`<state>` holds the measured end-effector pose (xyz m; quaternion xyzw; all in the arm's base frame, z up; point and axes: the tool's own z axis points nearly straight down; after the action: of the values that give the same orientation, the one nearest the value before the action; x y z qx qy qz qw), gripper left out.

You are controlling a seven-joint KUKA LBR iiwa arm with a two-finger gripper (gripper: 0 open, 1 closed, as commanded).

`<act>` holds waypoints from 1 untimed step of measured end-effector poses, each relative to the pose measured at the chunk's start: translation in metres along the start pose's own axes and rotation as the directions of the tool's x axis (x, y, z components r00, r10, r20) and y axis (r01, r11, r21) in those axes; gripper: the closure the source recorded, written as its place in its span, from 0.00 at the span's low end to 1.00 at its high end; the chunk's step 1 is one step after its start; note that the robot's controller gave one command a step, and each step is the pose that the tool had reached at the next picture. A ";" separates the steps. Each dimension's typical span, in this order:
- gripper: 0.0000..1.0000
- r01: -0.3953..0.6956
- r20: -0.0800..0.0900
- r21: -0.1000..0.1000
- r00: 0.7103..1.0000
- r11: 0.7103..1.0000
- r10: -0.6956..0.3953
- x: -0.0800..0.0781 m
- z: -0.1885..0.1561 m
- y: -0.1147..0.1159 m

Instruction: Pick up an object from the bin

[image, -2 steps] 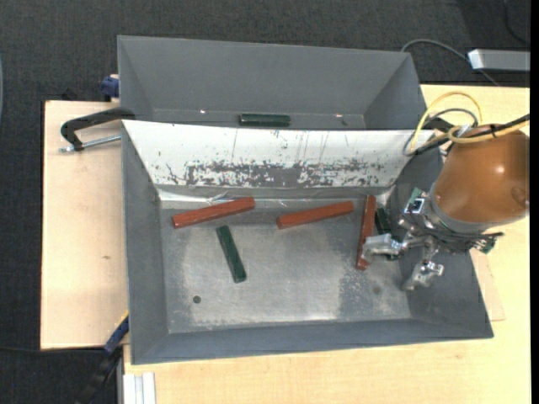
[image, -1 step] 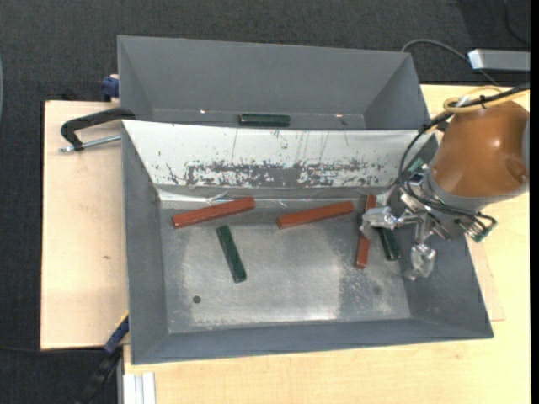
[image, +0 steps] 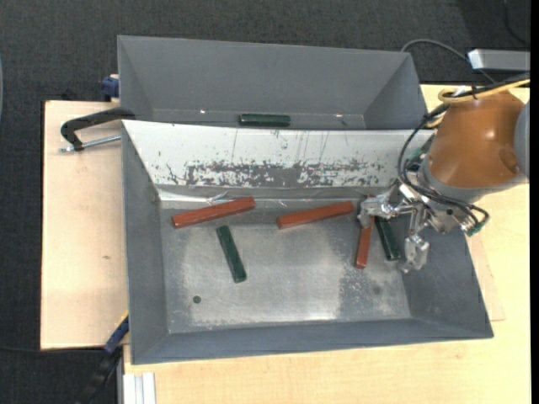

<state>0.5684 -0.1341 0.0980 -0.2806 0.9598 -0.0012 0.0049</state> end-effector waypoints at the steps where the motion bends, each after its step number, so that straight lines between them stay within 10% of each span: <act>1: 0.00 0.254 -0.001 -0.003 0.967 0.967 -0.254 -0.008 0.004 0.003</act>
Offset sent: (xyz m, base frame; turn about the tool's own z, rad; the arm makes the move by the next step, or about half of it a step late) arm 0.0263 0.0138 -0.0280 0.1948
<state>0.5735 -0.1274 0.0939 -0.4014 0.9159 -0.0009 0.0036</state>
